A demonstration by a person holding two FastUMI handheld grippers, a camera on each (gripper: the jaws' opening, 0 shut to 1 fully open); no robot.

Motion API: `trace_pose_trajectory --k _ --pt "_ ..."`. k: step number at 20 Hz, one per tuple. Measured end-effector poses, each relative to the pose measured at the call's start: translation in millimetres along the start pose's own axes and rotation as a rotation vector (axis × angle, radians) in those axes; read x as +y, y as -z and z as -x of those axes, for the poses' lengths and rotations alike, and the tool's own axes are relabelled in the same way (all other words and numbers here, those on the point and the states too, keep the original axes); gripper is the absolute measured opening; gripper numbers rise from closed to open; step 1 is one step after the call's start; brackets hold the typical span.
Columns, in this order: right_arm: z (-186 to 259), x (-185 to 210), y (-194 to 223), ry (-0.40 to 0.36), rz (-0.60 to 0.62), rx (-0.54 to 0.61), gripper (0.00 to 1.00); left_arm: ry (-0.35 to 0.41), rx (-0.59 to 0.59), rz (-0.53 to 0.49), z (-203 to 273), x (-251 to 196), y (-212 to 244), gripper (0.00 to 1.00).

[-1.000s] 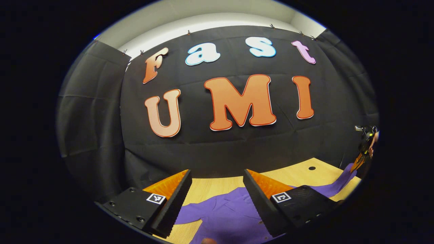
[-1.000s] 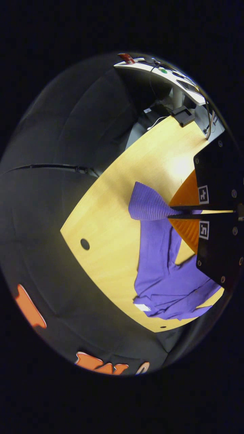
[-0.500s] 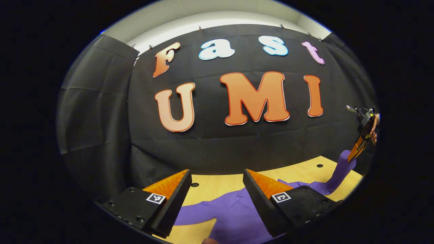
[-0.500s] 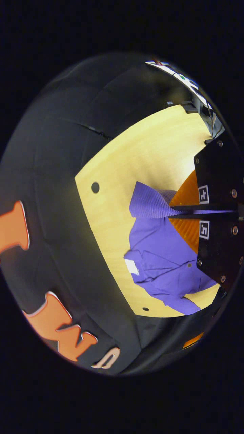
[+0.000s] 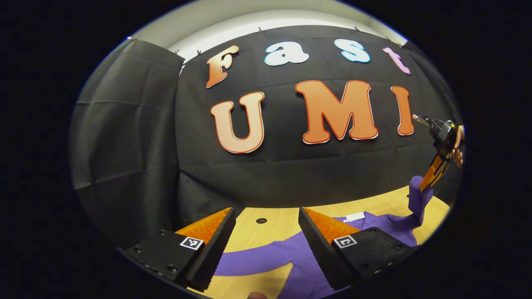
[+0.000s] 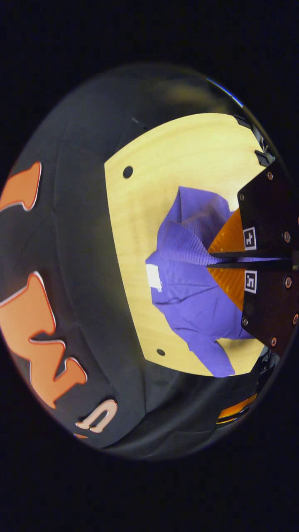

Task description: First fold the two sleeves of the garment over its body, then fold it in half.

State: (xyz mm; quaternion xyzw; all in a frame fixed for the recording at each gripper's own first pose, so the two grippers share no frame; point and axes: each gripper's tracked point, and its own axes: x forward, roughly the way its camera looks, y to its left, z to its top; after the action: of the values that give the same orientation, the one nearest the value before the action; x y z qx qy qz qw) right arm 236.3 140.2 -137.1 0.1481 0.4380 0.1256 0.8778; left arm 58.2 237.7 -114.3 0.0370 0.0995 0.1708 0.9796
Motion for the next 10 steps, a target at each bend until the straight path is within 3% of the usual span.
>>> trace_pose_trajectory --k 5,6,7,9,10 --pt "-22 59 4 -0.061 0.072 0.014 0.03 -0.046 0.04 0.003 -9 33 21 0.98" --pt "-28 66 8 -0.064 0.076 0.023 0.13 -0.051 0.054 0.004 -9 39 27 0.98" --pt "-35 71 11 -0.055 0.07 0.027 0.04 -0.05 0.063 0.006 -12 41 30 0.98" --pt "-46 84 21 -0.05 0.054 0.038 0.06 -0.056 0.079 -0.001 -15 47 37 0.98" --pt "-46 93 25 -0.073 0.054 0.038 0.13 -0.058 0.088 -0.008 -17 51 40 0.98"
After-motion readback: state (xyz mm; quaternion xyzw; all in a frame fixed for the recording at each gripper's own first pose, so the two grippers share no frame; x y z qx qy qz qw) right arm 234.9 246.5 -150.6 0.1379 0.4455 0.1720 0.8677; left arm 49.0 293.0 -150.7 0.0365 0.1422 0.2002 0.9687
